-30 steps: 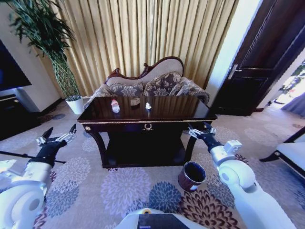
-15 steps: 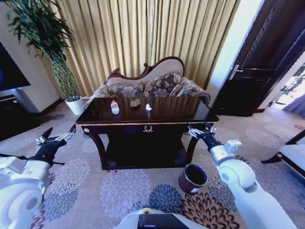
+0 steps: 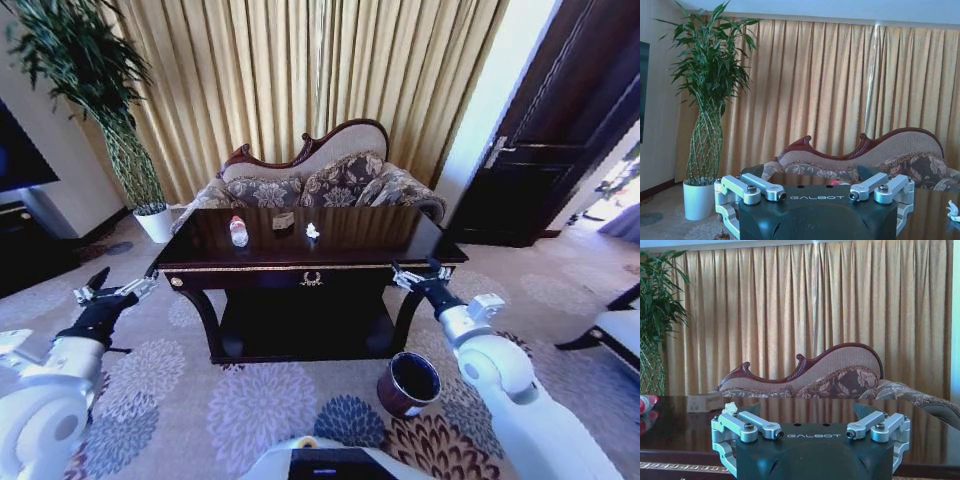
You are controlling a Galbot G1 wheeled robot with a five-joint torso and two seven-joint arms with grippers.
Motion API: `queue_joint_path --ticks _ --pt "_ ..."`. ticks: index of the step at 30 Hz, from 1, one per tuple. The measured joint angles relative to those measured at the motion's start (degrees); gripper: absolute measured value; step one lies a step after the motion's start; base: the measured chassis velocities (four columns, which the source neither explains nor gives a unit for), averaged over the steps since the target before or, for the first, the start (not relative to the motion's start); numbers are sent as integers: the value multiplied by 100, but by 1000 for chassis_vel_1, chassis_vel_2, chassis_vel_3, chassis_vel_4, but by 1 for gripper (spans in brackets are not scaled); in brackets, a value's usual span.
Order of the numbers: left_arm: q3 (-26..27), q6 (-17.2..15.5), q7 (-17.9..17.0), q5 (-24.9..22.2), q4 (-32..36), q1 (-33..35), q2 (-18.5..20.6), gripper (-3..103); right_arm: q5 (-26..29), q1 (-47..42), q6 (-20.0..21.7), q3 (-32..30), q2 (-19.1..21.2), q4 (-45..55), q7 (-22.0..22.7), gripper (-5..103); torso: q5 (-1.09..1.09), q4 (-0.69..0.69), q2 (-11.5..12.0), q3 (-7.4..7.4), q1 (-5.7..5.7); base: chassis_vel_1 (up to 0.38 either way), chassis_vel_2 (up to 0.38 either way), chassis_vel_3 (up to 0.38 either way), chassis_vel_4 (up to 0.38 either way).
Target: Move to the front of the table and place the trash on the table into the trash bin.
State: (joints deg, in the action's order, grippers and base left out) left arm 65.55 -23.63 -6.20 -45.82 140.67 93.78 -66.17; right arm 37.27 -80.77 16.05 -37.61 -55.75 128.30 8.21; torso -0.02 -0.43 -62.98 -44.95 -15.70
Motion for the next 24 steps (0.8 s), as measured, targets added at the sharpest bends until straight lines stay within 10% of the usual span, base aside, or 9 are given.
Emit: queue_joint_path --ticks 24 --pt "10 16 57 14 -8 13 -34 100 -42 -32 -9 11 16 -1 -10 100 1 1 0 0 -1 -140 146 143 -137"
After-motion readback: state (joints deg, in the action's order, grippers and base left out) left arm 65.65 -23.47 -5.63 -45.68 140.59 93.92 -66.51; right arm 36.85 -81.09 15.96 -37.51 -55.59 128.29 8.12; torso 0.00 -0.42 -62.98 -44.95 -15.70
